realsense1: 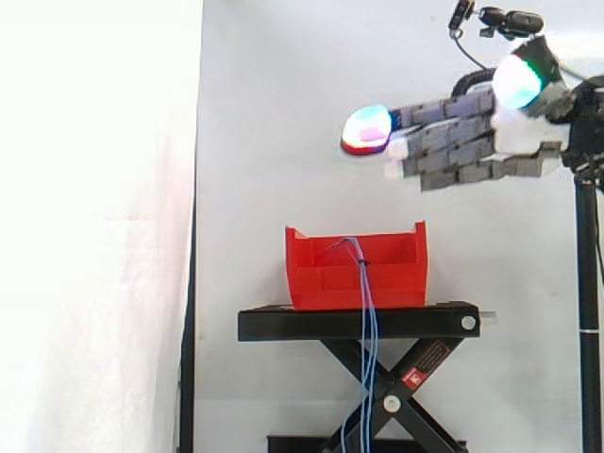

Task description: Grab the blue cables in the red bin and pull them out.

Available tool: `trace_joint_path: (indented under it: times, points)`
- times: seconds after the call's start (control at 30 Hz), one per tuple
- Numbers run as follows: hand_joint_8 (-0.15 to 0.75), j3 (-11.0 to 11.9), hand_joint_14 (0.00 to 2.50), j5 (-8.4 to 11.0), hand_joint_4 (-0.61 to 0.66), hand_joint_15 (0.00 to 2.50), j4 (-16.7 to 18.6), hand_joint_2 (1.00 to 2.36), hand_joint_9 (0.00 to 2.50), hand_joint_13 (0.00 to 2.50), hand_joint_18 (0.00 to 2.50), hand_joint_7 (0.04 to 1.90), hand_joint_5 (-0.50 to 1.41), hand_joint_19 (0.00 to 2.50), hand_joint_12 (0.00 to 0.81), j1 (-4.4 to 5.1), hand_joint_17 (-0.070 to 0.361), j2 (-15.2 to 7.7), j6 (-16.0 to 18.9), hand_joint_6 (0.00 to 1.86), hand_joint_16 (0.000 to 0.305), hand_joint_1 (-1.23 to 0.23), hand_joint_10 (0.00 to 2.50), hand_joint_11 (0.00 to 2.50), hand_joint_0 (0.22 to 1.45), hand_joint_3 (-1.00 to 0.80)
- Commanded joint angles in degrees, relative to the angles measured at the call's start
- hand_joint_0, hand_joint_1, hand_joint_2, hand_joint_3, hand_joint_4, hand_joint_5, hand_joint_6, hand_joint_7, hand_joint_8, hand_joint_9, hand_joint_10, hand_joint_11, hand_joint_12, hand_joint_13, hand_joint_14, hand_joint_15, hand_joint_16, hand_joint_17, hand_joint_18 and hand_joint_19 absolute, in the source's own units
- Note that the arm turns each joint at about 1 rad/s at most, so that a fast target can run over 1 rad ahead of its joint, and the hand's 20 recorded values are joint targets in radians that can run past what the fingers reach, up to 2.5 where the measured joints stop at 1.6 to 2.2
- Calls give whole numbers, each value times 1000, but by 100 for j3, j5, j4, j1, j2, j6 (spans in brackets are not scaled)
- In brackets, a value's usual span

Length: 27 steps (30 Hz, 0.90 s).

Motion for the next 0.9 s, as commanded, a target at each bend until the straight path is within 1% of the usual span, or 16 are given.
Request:
trace_joint_path:
  times: [0.0,0.03,0.07,0.1,0.17,0.23,0.3,0.33,0.4,0.43,0.47,0.57,0.63,0.73,0.8,0.87]
  points:
    - [191,5,3,-2,123,96,474,1000,565,353,165,109,231,228,257,-18,66,-357,-501,4,29,-834,4,97,785,-1000]
    - [191,5,5,-2,125,99,641,1000,567,353,167,111,236,228,256,-18,66,-383,-519,4,29,-834,4,110,784,-1000]
    - [191,5,5,25,125,99,1151,1000,567,353,167,111,236,228,256,26,66,-523,-703,4,29,-834,4,110,784,-1000]
    - [192,-4,4,16,124,100,1160,1000,569,354,169,111,237,224,256,43,66,-532,-861,4,29,-834,4,113,786,-1000]
    - [193,5,3,16,125,109,1186,1000,580,363,169,113,242,236,257,43,66,-532,-1011,4,29,-834,4,109,787,-1000]
    - [191,5,4,25,126,113,1300,1000,580,366,175,111,244,241,258,52,67,-523,-1459,4,30,-834,5,122,788,-1000]
    - [193,5,5,42,129,119,1309,1000,589,374,185,117,252,248,260,78,68,-541,-1688,4,30,-834,5,129,788,-1000]
    - [194,5,4,51,129,115,1283,1000,593,376,189,119,255,255,261,96,68,-611,-1951,4,30,-833,5,126,788,-1000]
    - [193,5,5,33,128,118,1230,1000,593,375,190,124,260,254,261,131,68,-629,-2215,4,30,-834,5,134,788,-1000]
    - [196,-4,6,33,125,117,1221,1000,601,375,191,125,270,265,261,131,68,-638,-2294,4,30,-834,5,148,789,-1000]
    - [202,5,5,25,142,131,1283,1000,622,397,210,153,308,284,267,140,69,-655,-2593,6,31,-833,7,171,789,-1000]
    - [203,5,6,25,147,144,1291,1000,636,401,234,187,352,300,269,140,71,-655,-2865,7,32,-835,8,191,790,-1000]
    - [211,-4,6,25,165,159,1283,1000,658,408,250,218,384,315,274,149,73,-655,-2918,8,33,-838,9,225,788,-1000]
    - [220,5,7,-2,183,178,1195,1000,666,418,272,270,434,335,285,157,77,-647,-3120,9,34,-848,12,272,773,-1000]
    - [221,5,7,-2,189,183,1239,1000,669,422,274,288,451,346,288,140,78,-647,-3270,10,35,-852,11,273,769,-1000]
    - [222,5,7,7,190,185,1247,1000,674,422,279,288,453,353,290,140,79,-647,-3314,10,35,-860,12,294,762,-1000]
